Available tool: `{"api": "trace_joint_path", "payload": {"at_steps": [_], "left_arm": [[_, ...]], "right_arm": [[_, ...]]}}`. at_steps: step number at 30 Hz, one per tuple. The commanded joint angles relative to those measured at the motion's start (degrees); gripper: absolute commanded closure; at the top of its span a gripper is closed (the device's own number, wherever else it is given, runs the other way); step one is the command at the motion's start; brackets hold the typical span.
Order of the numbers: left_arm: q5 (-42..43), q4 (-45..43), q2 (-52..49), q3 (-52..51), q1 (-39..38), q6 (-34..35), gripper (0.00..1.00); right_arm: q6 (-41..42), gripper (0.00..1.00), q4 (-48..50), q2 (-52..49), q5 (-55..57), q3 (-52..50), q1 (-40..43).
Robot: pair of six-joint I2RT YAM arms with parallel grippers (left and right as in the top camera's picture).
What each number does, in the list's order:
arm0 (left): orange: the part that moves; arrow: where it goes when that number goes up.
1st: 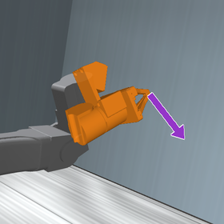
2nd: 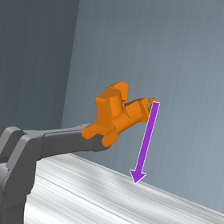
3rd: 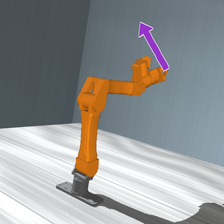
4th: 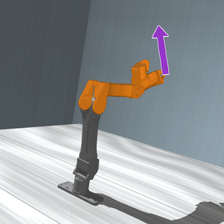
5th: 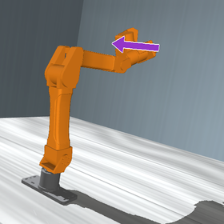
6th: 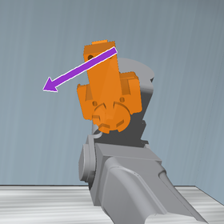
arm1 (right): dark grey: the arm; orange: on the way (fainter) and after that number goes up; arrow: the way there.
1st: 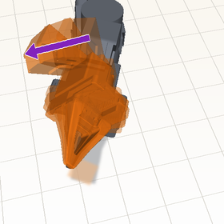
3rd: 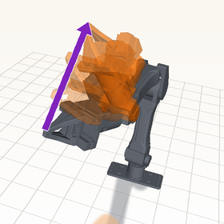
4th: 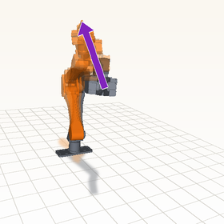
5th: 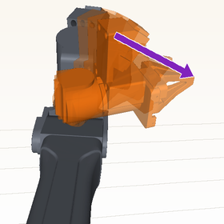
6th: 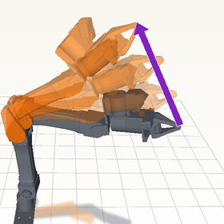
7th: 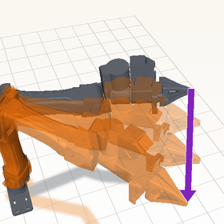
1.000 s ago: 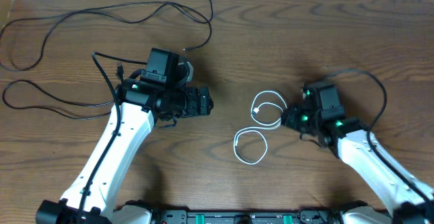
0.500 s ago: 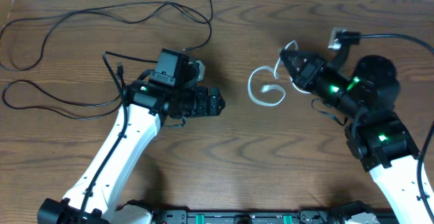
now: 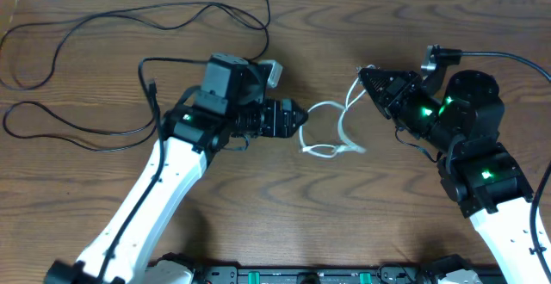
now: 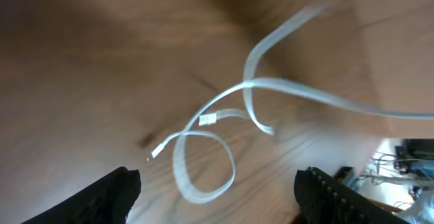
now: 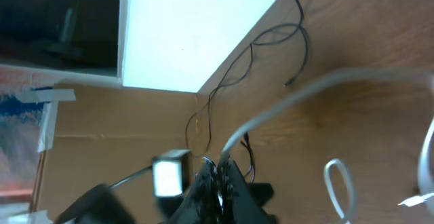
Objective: Untangle cables
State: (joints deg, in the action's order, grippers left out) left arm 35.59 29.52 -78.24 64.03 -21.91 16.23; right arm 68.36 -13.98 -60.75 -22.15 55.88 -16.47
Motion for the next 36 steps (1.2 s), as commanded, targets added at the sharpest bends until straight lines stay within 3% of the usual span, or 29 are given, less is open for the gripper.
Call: {"api": "trace_joint_path", "payload": {"at_steps": [1, 5, 11, 21, 24, 29, 36], "left_arm": [[4.1, -1.9, 5.6, -0.3, 0.1, -1.6, 0.21], [4.1, -3.7, 8.6, -0.3, 0.0, -2.5, 0.21], [4.1, -5.9, 9.4, -0.3, -1.6, -3.1, 0.23], [3.8, -8.0, 9.0, -0.3, -6.1, -3.1, 0.26], [3.5, -7.3, 8.9, -0.3, -6.1, -3.1, 0.26], [-2.5, -3.7, 8.2, -0.3, -6.1, -3.1, 0.26], [-3.8, -1.1, 3.7, -0.3, -8.3, -6.8, 0.26]], "right_arm": [[3.0, 0.99, -0.1, 0.0, 0.8, 0.5, -0.1], [4.7, 0.98, -1.7, -0.3, 0.8, 0.5, -0.1], [18.1, 0.95, -4.3, -1.9, -3.7, 0.5, -0.2], [19.0, 0.97, -1.7, -3.0, -8.5, 0.5, -0.1], [14.1, 0.89, -1.9, -3.0, -4.2, 0.5, 0.0], [3.1, 0.85, -6.4, -3.0, 8.3, 0.5, 1.6], [-12.3, 0.76, -15.3, -3.0, 10.2, 0.5, 9.8]]}}
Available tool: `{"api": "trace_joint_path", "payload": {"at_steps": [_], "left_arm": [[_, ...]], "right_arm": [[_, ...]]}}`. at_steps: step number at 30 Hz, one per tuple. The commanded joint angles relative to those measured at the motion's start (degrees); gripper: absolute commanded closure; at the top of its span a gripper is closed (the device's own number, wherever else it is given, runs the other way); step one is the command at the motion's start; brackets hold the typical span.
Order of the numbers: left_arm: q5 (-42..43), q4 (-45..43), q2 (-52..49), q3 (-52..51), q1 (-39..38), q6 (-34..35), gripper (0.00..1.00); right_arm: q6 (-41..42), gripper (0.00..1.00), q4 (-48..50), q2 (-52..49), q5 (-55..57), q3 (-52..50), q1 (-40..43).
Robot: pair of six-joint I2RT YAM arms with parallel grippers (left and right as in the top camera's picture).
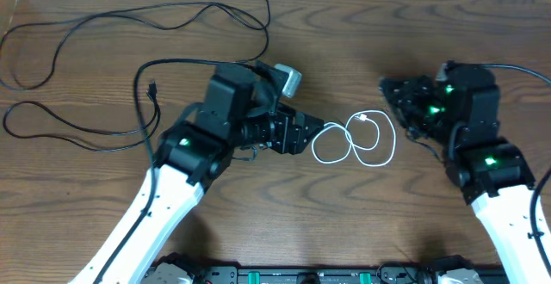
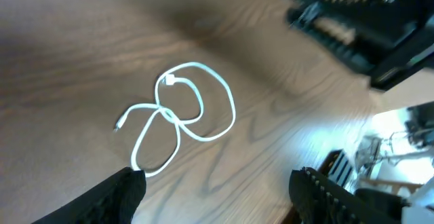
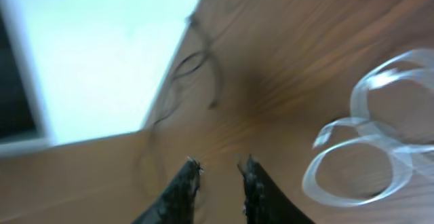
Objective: Untangle cables
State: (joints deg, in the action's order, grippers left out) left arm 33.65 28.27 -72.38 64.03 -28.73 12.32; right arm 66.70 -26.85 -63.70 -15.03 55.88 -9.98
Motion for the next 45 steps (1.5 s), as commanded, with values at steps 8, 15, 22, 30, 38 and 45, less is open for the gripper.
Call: {"api": "trace_joint_path", "payload": {"at_steps": [8, 15, 22, 30, 38, 45], "left_arm": [[-5.9, -0.8, -8.3, -0.3, -4.1, -2.9, 0.26], [-5.9, -0.9, -9.3, -0.3, -4.1, -2.8, 0.25], [-5.9, -0.2, -9.3, -0.3, -4.1, -2.9, 0.25], [-5.9, 0.0, -9.3, -0.3, -4.1, -2.8, 0.25], [-5.9, 0.0, -9.3, -0.3, -4.1, -2.8, 0.25], [-5.6, 0.6, -9.3, -0.3, -4.1, -2.2, 0.25]], "right_arm": [[-27.1, 0.44, -21.1, -1.8, 8.7, -0.3, 8.1], [-26.4, 0.27, -21.0, -7.1, 4.9, -8.7, 7.3], [-26.5, 0.25, -10.7, -10.6, -0.8, -15.6, 6.8], [-17.2, 0.51, 2.7, -16.1, -0.7, -21.8, 4.9], [-17.2, 0.71, 8.2, -18.1, -1.4, -21.9, 4.9], [-18.1, 0.99, 13.5, -18.0, -12.2, -21.9, 5.0]]}}
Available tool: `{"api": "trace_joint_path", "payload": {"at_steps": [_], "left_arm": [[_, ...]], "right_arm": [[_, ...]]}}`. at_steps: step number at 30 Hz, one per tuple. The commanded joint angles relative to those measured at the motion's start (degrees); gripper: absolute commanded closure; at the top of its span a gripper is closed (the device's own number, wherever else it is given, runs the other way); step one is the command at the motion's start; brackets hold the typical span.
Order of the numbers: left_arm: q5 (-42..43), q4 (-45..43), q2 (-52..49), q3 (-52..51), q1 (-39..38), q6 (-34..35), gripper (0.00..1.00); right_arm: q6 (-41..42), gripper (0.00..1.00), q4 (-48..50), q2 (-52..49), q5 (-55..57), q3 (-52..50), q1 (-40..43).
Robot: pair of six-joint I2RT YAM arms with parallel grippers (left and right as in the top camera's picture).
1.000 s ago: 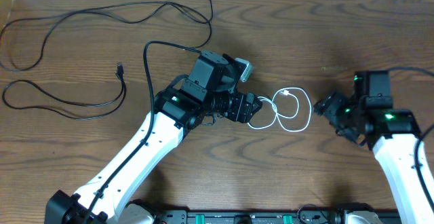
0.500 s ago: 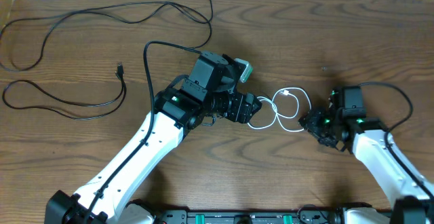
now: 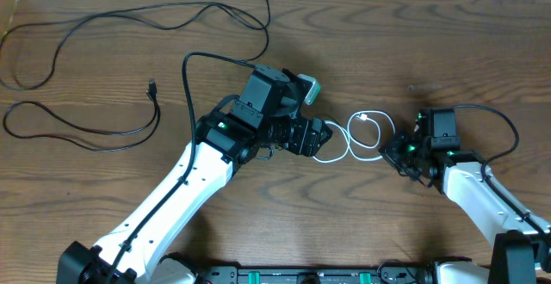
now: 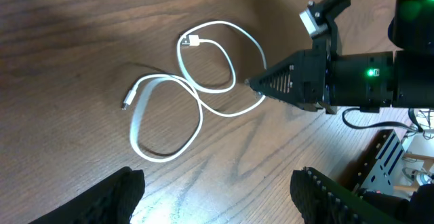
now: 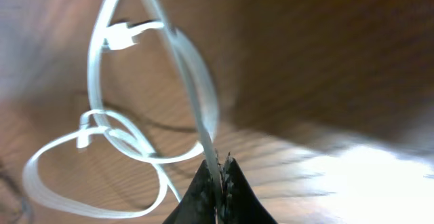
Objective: Untangle cables
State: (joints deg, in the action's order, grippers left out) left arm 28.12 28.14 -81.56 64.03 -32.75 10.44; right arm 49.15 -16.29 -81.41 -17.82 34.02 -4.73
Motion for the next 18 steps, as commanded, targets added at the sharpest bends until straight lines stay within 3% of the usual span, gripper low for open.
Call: {"api": "trace_joint_path", "payload": {"at_steps": [1, 6, 13, 18], "left_arm": [[1.0, 1.2, -0.1, -0.3, -0.1, -0.4, 0.25], [12.3, -1.4, 0.0, -0.3, -0.1, -8.0, 0.25], [9.6, -1.5, 2.6, -0.3, -0.2, -11.2, 0.25], [7.7, -3.0, 5.9, -0.3, -0.2, -12.1, 0.25]], "right_arm": [[0.0, 0.99, 4.9, -0.2, -13.0, -0.1, -0.3], [16.9, 0.99, 19.0, 1.3, -29.8, 0.0, -0.3], [38.0, 0.99, 44.9, 5.5, -39.3, 0.0, -0.3], [47.3, 0.99, 52.4, 7.8, -38.1, 0.0, -0.3]]}}
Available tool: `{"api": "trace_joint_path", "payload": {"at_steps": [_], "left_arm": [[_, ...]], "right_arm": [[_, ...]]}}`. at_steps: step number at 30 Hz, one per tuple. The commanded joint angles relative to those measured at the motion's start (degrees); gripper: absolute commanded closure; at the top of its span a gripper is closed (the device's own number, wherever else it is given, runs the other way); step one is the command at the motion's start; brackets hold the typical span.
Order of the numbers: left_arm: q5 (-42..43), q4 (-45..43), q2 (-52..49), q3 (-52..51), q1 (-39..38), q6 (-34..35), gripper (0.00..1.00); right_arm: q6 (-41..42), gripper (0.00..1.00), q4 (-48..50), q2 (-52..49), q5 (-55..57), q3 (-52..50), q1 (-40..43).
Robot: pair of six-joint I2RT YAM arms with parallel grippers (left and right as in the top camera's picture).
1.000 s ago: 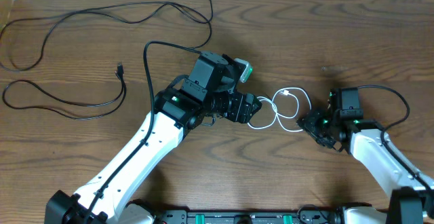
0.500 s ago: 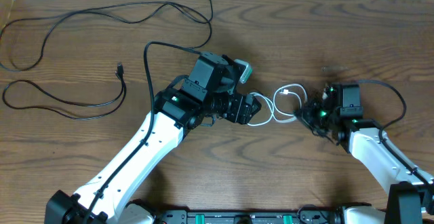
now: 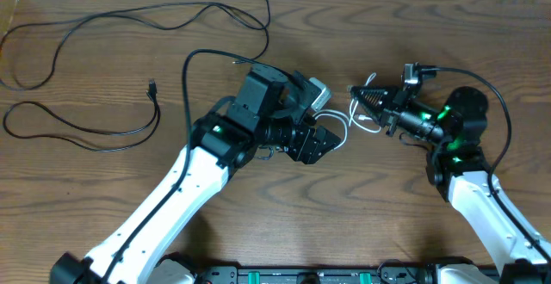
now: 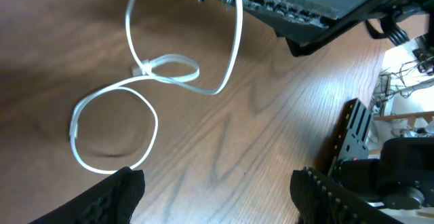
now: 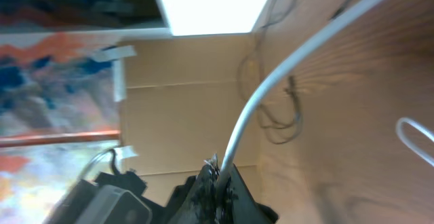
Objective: Untangle cables
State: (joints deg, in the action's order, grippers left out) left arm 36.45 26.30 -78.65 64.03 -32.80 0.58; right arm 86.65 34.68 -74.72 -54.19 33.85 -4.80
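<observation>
A white cable (image 3: 342,126) is tangled at the table's middle. One strand (image 4: 235,39) rises off the wood to my right gripper (image 3: 356,95), which is shut on it above the table. That strand (image 5: 271,105) runs out from between the closed jaws in the right wrist view. The remainder lies as a loop (image 4: 154,125) with a crossing beside it. My left gripper (image 3: 320,142) hovers just left of the cable, open wide (image 4: 217,200) with nothing between its fingers.
Long black cables (image 3: 95,21) sprawl over the far left of the wooden table (image 3: 284,224), with another black lead (image 3: 82,129) below them. They also show in the distance as black cables (image 5: 272,108) in the right wrist view. A cardboard wall stands at the left.
My right gripper was down at the table, shut on the cable's right-hand loop. It is now higher and further left, still shut, with a strand lifted. The left gripper has shifted slightly.
At first my right gripper held the white cable up while the left one stood open beside it. Then the cable lay in loops on the table with both grippers off it. The right gripper then shut on the right loop at table level, and now holds it raised.
</observation>
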Motion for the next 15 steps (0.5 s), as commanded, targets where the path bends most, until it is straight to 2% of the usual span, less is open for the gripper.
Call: {"api": "trace_joint_path", "payload": {"at_steps": [1, 7, 11, 15], "left_arm": [[-0.6, -1.6, 3.4, -0.3, -0.3, -2.3, 0.25], [-1.7, -4.8, 4.5, -0.3, -4.6, -3.6, 0.25], [-10.9, -5.3, 4.4, -0.3, -7.2, -3.6, 0.25], [-13.2, -5.5, 4.4, -0.3, -7.4, -3.6, 0.25]], "right_arm": [[10.9, 0.99, 1.9, 1.2, -1.6, 0.2, -0.4], [18.6, 0.99, 2.4, 1.2, 1.6, 0.2, -3.7], [20.3, 0.99, 6.1, 1.2, 3.5, 0.2, -5.9], [22.8, 0.99, 10.1, 1.2, 3.0, 0.2, -6.1]]}}
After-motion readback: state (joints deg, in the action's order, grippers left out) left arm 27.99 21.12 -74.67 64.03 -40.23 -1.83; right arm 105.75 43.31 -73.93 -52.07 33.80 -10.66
